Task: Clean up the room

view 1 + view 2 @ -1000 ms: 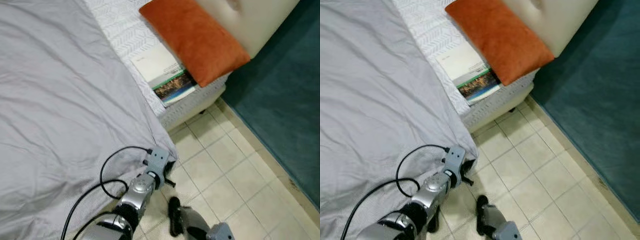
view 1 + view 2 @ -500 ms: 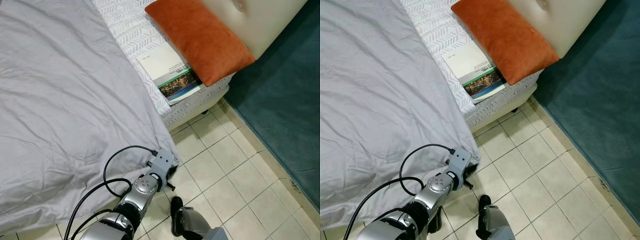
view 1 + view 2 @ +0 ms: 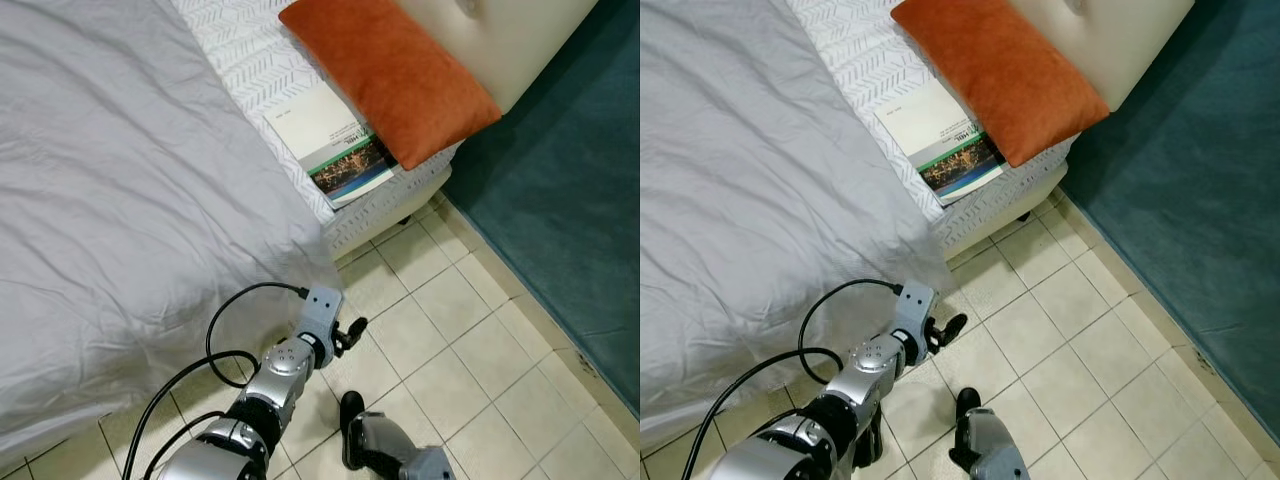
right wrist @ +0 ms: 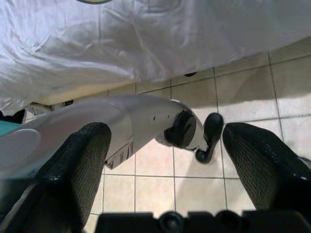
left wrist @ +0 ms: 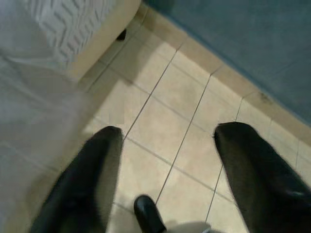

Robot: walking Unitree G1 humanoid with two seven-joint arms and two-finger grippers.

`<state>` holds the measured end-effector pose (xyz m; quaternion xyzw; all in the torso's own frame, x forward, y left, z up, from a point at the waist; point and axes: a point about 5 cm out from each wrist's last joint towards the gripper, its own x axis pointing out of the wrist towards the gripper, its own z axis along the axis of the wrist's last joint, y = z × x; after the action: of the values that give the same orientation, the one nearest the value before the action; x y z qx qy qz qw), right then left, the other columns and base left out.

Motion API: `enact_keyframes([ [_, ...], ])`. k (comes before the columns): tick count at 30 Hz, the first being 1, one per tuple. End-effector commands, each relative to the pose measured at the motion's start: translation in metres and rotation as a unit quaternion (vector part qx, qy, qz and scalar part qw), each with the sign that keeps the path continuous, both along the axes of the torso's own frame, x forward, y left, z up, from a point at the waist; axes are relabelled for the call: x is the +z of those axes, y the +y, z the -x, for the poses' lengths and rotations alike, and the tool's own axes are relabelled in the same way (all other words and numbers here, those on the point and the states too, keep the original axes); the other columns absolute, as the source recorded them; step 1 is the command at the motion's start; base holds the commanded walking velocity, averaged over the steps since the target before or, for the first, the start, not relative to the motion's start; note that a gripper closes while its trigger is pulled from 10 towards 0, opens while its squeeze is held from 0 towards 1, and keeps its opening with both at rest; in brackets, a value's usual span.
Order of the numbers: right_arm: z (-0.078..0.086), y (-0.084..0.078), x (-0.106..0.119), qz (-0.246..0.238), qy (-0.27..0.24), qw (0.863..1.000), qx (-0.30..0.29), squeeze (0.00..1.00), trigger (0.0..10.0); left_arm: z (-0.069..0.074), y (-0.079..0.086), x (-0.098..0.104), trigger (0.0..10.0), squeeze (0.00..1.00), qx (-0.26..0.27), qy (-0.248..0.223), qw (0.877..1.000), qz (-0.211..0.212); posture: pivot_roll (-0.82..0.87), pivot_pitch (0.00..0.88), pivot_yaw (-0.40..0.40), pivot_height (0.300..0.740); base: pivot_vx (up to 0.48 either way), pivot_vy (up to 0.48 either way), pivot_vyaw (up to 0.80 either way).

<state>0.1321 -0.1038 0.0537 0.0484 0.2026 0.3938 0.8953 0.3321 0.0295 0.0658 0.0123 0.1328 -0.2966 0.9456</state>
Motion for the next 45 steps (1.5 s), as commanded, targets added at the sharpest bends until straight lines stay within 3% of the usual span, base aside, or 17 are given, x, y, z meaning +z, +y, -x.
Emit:
enact_keyframes([
  [1, 0.001, -0.002, -0.012, 0.007, 0.021, 1.0, 0.002, 0.0, 10.0, 0.036, -0.1, 0.028, 10.0, 1.0, -0.1, 0.002, 0.987, 0.123, -0.2, 0.387, -0.074, 0.74, 0.0, 0.0, 0.0],
  [2, 0.001, -0.002, -0.012, 0.007, 0.021, 1.0, 0.002, 0.0, 10.0, 0.036, -0.1, 0.028, 10.0, 1.0, -0.1, 0.002, 0.987, 0.123, -0.2, 0.387, -0.074, 0.74, 0.0, 0.0, 0.0],
  [5, -0.023, -0.009, -0.014, 0.011, -0.002, 0.999, -0.03, 0.0, 10.0, 0.026, -0.052, 0.011, 10.0, 1.0, -0.061, -0.02, 0.992, 0.112, -0.15, 0.287, -0.067, 0.74, 0.0, 0.0, 0.0],
  [7, -0.052, -0.024, -0.01, 0.025, -0.037, 0.993, -0.109, 0.0, 10.0, 0.025, -0.007, 0.0, 10.0, 1.0, -0.016, -0.049, 0.995, 0.08, -0.11, 0.207, -0.059, 0.74, 0.0, 0.0, 0.0],
  [8, -0.052, -0.024, -0.01, 0.025, -0.037, 0.993, -0.109, 0.0, 10.0, 0.025, -0.007, 0.0, 10.0, 1.0, -0.016, -0.049, 0.995, 0.08, -0.11, 0.207, -0.059, 0.74, 0.0, 0.0, 0.0],
  [9, -0.063, -0.031, -0.007, 0.03, -0.054, 0.988, -0.144, 0.0, 10.0, 0.025, 0.007, -0.003, 10.0, 1.0, 0.002, -0.054, 0.996, 0.067, -0.09, 0.16, -0.055, 0.74, 0.0, 0.0, 0.0],
  [10, -0.073, -0.04, -0.002, 0.02, -0.065, 0.98, -0.186, 0.0, 10.0, 0.027, 0.02, -0.004, 10.0, 0.0, 0.016, -0.061, 0.996, 0.065, -0.08, 0.139, -0.055, 0.74, 0.0, 0.0, 0.0],
  [12, -0.082, -0.046, 0.002, 0.011, -0.072, 0.973, -0.218, 0.0, 10.0, 0.03, 0.033, -0.004, 10.0, 0.0, 0.028, -0.069, 0.995, 0.063, -0.07, 0.12, -0.055, 0.74, 0.0, 0.0, 0.0],
  [14, -0.098, -0.062, 0.011, 0.006, -0.096, 0.955, -0.279, 0.0, 10.0, 0.035, 0.058, 0.0, 10.0, 0.0, 0.058, -0.093, 0.992, 0.057, -0.03, 0.026, -0.052, 0.74, 0.0, 0.0, 0.0],
  [15, -0.098, -0.062, 0.011, 0.006, -0.096, 0.955, -0.279, 0.0, 10.0, 0.035, 0.058, 0.0, 10.0, 0.0, 0.058, -0.093, 0.992, 0.057, -0.03, 0.026, -0.052, 0.74, 0.0, 0.0, 0.0],
  [18, -0.119, -0.08, 0.022, 0.008, -0.139, 0.926, -0.35, 0.0, 10.0, 0.039, 0.088, 0.007, 10.0, 0.0, 0.102, -0.124, 0.987, 0.029, 0.01, 0.0, -0.048, 0.74, 0.0, 0.0, 0.0],
  [22, -0.125, -0.095, 0.025, 0.027, -0.167, 0.898, -0.406, 0.0, 10.0, 0.053, 0.111, 0.017, 10.0, 0.0, 0.146, -0.145, 0.978, 0.019, 0.01, 0.0, -0.036, 0.74, 0.0, 0.0, 0.0],
  [25, -0.121, -0.101, 0.024, 0.034, -0.17, 0.891, -0.42, 0.0, 10.0, 0.064, 0.122, 0.016, 10.0, 0.0, 0.179, -0.14, 0.974, 0.014, 0.01, 0.0, -0.032, 0.74, 0.0, 0.0, 0.0],
  [28, -0.119, -0.103, 0.018, 0.038, -0.162, 0.89, -0.425, 0.0, 10.0, 0.066, 0.126, 0.009, 10.0, 0.0, 0.197, -0.123, 0.973, 0.011, 0.01, 0.0, -0.033, 0.74, 0.0, 0.0, 0.0],
  [36, -0.135, -0.092, 0.018, 0.021, -0.162, 0.898, -0.408, 0.0, 10.0, 0.053, 0.114, 0.011, 10.0, 0.0, 0.183, -0.106, 0.977, -0.004, -0.01, 0.0, -0.023, 0.74, 0.0, -0.223, -0.5],
  [42, -0.132, -0.092, 0.018, 0.029, -0.174, 0.9, -0.398, 0.0, 10.0, 0.055, 0.11, 0.005, 10.0, 0.0, 0.171, -0.094, 0.981, -0.002, -0.04, 0.0, -0.02, 0.74, 0.181, -0.197, -0.79],
  [45, -0.126, -0.093, 0.013, 0.04, -0.168, 0.905, -0.388, 0.0, 10.0, 0.056, 0.119, -0.009, 10.0, 0.0, 0.183, -0.064, 0.981, -0.01, -0.04, 0.0, -0.033, 0.74, 0.0, 0.0, -0.79],
])
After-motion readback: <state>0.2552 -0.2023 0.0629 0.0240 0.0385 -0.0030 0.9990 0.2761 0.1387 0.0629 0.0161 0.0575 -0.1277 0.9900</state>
